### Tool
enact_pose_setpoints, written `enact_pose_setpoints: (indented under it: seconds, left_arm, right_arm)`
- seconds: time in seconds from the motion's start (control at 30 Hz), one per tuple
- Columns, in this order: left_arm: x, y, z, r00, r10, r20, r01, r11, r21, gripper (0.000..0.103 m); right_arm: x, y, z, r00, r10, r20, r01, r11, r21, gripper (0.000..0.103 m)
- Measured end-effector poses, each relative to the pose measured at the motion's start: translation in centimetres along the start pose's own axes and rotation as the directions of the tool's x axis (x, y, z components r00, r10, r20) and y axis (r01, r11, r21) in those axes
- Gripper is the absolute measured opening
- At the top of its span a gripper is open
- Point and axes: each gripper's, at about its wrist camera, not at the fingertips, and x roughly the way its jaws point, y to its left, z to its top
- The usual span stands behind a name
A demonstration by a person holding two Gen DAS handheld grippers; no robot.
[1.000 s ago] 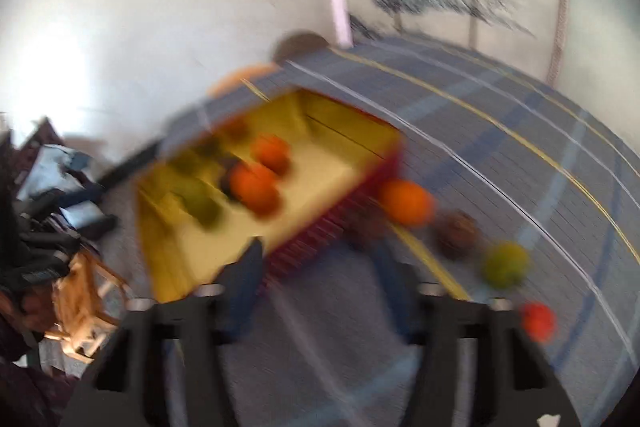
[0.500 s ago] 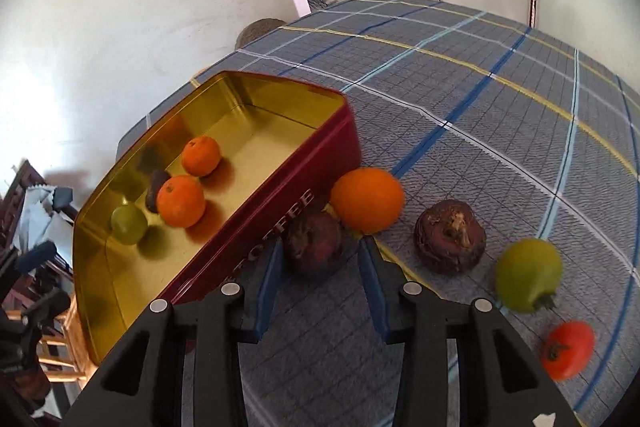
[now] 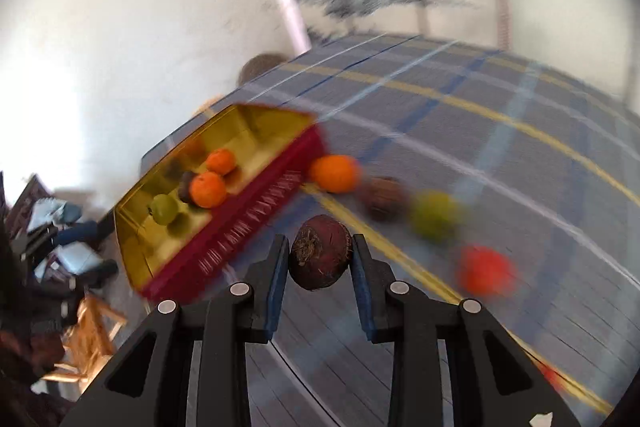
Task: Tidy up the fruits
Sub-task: 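Grasp the dark reddish-brown fruit with the right gripper, then grasp the red tomato with the left gripper while the right gripper holds the brown fruit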
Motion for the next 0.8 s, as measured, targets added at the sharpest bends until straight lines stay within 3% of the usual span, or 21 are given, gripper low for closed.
enact_pose_setpoints:
  seconds: [0.07, 0.13, 0.2, 0.23, 0.3, 0.33, 0.47, 0.53, 0.63, 0.8]
  left_arm:
    - [-0.1, -1.6, 0.8, 0.998, -0.068, 0.001, 0.068, 0.997, 0.040, 0.071]
    - [-0.3, -3.2, 1.7, 0.987, -0.162, -0.003, 0.162, 0.985, 0.059, 0.071]
    - [-0.1, -5.2, 2.9, 0.959, -0.283, -0.017, 0.283, 0.956, 0.071, 0.073]
    - [0.2, -6.7, 3.6, 0.937, -0.347, -0.036, 0.349, 0.934, 0.080, 0.074]
    - [0.8, -9.4, 4.7, 0.914, -0.402, -0.057, 0.405, 0.910, 0.082, 0.074]
    - [1.4, -10.9, 5.3, 0.895, -0.440, -0.071, 0.445, 0.892, 0.082, 0.074]
    - [3.5, -16.5, 7.1, 0.847, -0.509, -0.150, 0.526, 0.844, 0.103, 0.074]
    - [4.5, -19.0, 7.7, 0.849, -0.497, -0.177, 0.521, 0.843, 0.133, 0.074]
    - [6.2, -21.9, 8.4, 0.839, -0.501, -0.215, 0.534, 0.832, 0.146, 0.074]
    - [8.9, -24.0, 9.1, 0.835, -0.503, -0.223, 0.528, 0.847, 0.064, 0.071]
  right_arm:
    - [-3.2, -2.8, -1.4, 0.995, -0.101, 0.015, 0.101, 0.995, 0.021, 0.028]
    - [-6.3, -6.6, -3.3, 0.976, -0.219, 0.005, 0.218, 0.974, 0.062, 0.029]
    - [-8.1, -9.7, -5.0, 0.956, -0.294, -0.012, 0.294, 0.949, 0.110, 0.029]
    - [-8.9, -11.3, -5.9, 0.942, -0.336, -0.022, 0.336, 0.933, 0.128, 0.029]
    - [-9.8, -13.5, -7.1, 0.926, -0.376, -0.038, 0.377, 0.913, 0.153, 0.029]
    - [-10.1, -14.9, -7.8, 0.923, -0.382, -0.048, 0.384, 0.904, 0.189, 0.029]
    - [-10.2, -18.1, -8.9, 0.928, -0.369, -0.045, 0.367, 0.894, 0.258, 0.029]
    - [-10.0, -18.6, -9.1, 0.934, -0.355, -0.038, 0.352, 0.898, 0.265, 0.029]
    - [-9.4, -19.2, -9.1, 0.942, -0.334, -0.040, 0.332, 0.903, 0.275, 0.029]
    - [-9.9, -19.7, -9.1, 0.960, -0.279, -0.001, 0.265, 0.909, 0.322, 0.029]
